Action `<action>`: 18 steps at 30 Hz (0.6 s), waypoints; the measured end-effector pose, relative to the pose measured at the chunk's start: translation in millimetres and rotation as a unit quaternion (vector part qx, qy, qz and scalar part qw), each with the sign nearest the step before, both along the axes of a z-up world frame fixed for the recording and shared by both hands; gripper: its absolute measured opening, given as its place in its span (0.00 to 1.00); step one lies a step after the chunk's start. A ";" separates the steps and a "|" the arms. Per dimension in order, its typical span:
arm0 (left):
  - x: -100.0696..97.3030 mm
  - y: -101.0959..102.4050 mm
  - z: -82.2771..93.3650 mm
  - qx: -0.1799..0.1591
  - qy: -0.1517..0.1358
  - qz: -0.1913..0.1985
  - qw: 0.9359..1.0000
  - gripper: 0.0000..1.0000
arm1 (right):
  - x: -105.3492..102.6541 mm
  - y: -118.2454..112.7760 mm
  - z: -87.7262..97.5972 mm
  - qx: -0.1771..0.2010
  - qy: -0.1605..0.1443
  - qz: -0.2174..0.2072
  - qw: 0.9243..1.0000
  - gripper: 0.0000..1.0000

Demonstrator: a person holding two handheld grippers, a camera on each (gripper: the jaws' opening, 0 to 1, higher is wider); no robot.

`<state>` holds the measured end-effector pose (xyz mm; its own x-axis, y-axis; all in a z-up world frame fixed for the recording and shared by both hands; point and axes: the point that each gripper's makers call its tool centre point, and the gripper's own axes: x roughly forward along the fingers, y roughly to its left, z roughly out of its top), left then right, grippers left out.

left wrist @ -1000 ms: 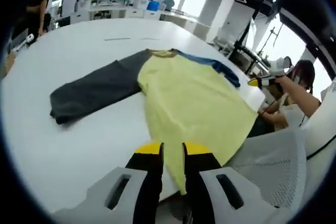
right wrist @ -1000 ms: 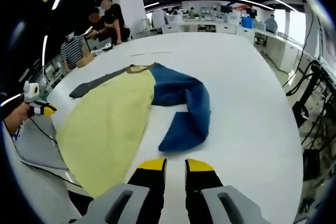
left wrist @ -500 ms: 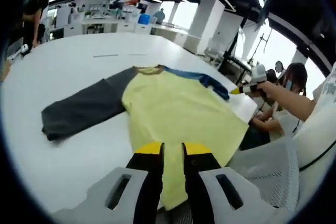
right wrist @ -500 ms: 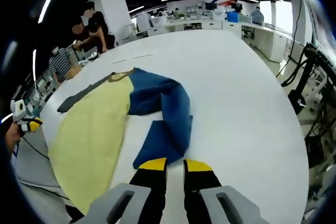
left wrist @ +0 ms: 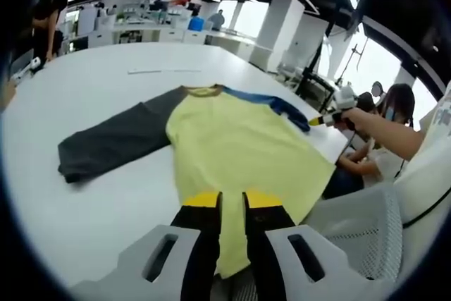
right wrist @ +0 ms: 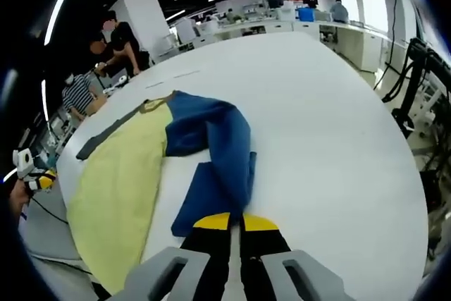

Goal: Fold the garment on the visible template until the final outline fits inside the template.

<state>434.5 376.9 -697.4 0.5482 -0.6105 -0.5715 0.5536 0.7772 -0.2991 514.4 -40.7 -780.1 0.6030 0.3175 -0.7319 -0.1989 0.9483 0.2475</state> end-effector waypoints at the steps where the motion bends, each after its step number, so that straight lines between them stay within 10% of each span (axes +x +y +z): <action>1: -0.3 0.0 -0.6 0.000 0.001 0.000 1.000 0.09 | 0.0 -0.4 -0.6 0.000 0.001 0.000 1.000 0.00; 18: 2.4 -2.6 -6.2 -0.002 0.009 -0.002 1.000 0.08 | 8.1 -1.2 0.0 -0.011 -0.006 0.018 1.000 0.00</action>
